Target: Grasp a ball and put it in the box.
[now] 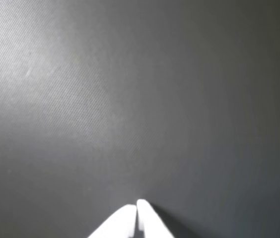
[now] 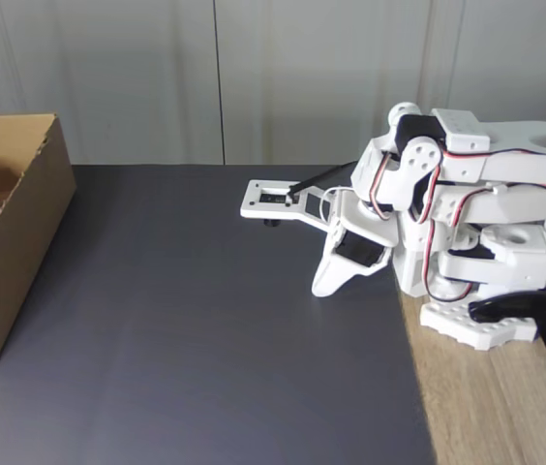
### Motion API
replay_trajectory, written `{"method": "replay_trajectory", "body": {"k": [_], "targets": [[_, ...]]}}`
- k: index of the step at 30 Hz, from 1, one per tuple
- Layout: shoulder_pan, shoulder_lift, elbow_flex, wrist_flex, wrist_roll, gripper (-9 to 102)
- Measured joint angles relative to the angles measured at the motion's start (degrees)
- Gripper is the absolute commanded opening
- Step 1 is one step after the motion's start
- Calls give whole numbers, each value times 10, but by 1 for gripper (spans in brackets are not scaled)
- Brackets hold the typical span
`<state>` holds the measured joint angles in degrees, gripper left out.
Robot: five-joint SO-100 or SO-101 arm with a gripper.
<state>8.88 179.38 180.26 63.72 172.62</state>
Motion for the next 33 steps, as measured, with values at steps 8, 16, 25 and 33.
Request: {"method": "replay_trajectory", "body": {"k": [8,16,25,33], "targets": [[18,0,0,0,1,1],[69,0,-1,0,2,1],[69,0,-1,0,2,1],[69,0,-1,0,2,1]]}}
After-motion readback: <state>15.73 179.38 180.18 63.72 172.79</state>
